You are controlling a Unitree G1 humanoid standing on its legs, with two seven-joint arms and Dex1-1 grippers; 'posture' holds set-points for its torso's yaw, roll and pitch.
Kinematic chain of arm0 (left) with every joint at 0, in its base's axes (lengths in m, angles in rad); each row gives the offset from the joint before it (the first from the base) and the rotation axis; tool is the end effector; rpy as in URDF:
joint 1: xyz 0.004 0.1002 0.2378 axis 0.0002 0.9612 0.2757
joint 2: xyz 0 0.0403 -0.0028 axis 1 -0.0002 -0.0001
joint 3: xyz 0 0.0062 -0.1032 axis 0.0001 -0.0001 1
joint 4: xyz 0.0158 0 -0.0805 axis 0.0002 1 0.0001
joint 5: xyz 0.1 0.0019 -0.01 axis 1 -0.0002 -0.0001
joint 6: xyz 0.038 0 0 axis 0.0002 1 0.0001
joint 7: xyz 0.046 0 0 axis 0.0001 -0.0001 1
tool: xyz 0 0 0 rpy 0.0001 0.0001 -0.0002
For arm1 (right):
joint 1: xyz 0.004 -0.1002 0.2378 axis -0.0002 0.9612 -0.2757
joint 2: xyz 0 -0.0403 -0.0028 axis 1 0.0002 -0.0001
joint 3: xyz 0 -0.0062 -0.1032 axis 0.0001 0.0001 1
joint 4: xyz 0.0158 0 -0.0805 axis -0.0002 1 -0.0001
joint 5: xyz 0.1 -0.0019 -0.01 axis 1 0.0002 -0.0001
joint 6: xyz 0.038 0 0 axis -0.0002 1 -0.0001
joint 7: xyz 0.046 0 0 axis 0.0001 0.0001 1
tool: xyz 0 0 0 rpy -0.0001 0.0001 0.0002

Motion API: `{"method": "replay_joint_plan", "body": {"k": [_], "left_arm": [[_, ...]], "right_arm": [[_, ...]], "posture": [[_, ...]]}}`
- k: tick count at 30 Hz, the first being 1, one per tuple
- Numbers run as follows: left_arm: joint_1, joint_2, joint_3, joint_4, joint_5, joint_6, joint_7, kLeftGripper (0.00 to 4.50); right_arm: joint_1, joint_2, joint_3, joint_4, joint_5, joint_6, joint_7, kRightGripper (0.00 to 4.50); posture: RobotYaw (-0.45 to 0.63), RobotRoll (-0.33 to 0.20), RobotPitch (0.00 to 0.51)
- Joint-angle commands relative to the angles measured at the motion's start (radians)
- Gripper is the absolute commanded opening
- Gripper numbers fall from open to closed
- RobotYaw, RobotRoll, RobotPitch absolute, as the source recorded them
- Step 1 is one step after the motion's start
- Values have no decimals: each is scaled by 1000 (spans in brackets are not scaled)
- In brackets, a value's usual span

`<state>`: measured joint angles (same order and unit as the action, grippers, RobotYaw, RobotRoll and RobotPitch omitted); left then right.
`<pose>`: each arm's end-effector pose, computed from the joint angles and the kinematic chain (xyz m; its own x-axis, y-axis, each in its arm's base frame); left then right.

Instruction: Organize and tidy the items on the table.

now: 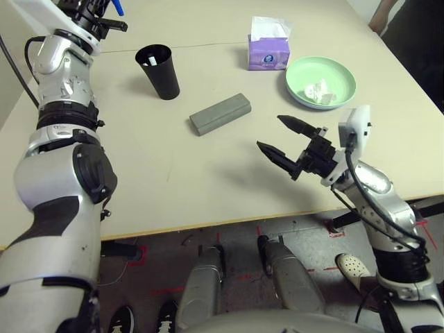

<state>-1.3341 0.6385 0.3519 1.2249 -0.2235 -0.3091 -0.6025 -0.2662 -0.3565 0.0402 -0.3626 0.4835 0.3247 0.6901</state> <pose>0.3433 0.2925 0.2872 0.8203 -0.1799 0.5429 0.1461 0.9837 0.1052 0.2313 -0.1680 0.1549 0.5328 0.8185 0.2150 -0.8154 0.5645 -0.1285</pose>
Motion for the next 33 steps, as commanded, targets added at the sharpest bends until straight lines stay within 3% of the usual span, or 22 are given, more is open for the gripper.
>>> {"method": "replay_joint_plan", "body": {"k": [1,16,33], "left_arm": [[-11,-12,-16,33,29,-6,32,241],[1,-37,-59,71,96,-1,69,241],[108,-24,-68,70,126,-24,80,241]], "right_arm": [[14,-8,-6,-35,16,21,-9,4500],[67,-28,-14,-117,52,80,-46,4500],[67,-37,-34,-139,75,106,-70,4500]], "posture": [[-224,0,264],[-257,0,292],[-265,0,285]]}}
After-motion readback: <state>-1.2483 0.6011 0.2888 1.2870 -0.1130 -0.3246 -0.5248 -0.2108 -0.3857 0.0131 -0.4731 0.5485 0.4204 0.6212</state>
